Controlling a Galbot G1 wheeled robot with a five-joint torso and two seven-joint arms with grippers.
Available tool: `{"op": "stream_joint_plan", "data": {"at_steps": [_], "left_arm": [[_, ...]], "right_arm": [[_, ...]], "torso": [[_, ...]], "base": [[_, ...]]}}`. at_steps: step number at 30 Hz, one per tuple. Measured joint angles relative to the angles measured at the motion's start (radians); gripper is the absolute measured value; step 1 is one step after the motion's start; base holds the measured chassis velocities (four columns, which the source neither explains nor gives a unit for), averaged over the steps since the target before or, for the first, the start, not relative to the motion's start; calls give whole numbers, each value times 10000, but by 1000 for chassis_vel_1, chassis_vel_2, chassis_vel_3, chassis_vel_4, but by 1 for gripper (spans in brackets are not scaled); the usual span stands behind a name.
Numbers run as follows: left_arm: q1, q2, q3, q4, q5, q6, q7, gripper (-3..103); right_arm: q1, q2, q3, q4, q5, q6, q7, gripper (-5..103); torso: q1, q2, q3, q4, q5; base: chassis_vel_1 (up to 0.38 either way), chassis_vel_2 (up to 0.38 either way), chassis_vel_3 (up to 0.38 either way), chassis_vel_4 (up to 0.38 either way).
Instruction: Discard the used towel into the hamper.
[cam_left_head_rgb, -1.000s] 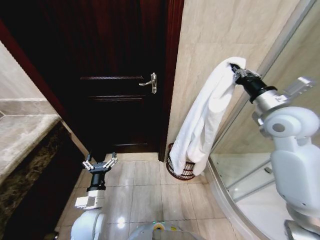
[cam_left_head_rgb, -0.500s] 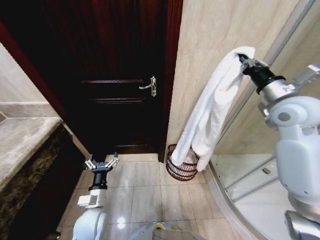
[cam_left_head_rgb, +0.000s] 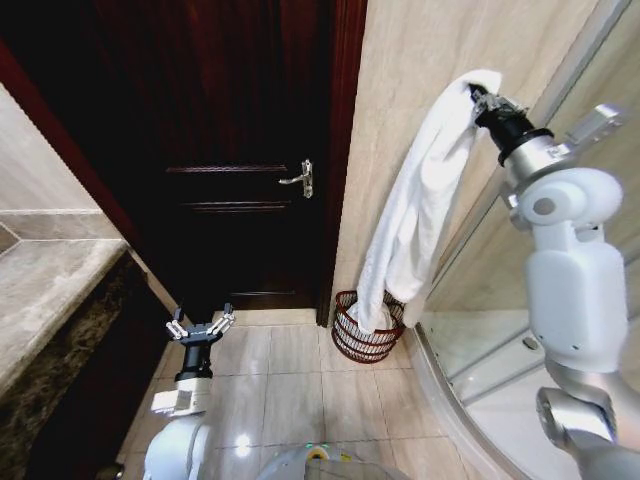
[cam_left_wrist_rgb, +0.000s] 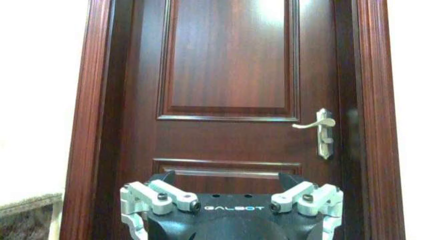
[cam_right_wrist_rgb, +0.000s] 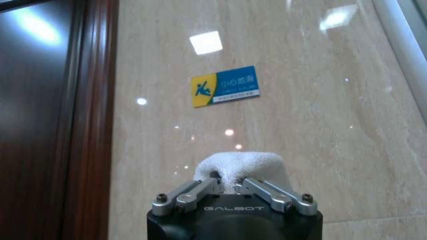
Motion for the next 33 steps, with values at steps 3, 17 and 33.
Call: {"op": "stream_joint_plan", "data": {"at_steps": [3, 17, 33], "left_arm": [[-6, -49, 7, 12, 63, -15, -19, 100], [94, -116, -32, -113, 129, -39, -39, 100], [77, -75, -17, 5, 161, -219, -66, 100]], "right_arm": [[240, 109, -112, -469, -245, 130, -107, 3], [784, 421, -422, -1201, -905, 494, -303, 3], [-1989, 697, -102, -1117, -1602, 1096, -812, 3]], "torso": [[0, 1, 2, 1, 0], [-26, -56, -31, 3, -5], [-45, -102, -54, -2, 1]], "base": [[0, 0, 0, 0], [0, 0, 0, 0], [0, 0, 0, 0]]}}
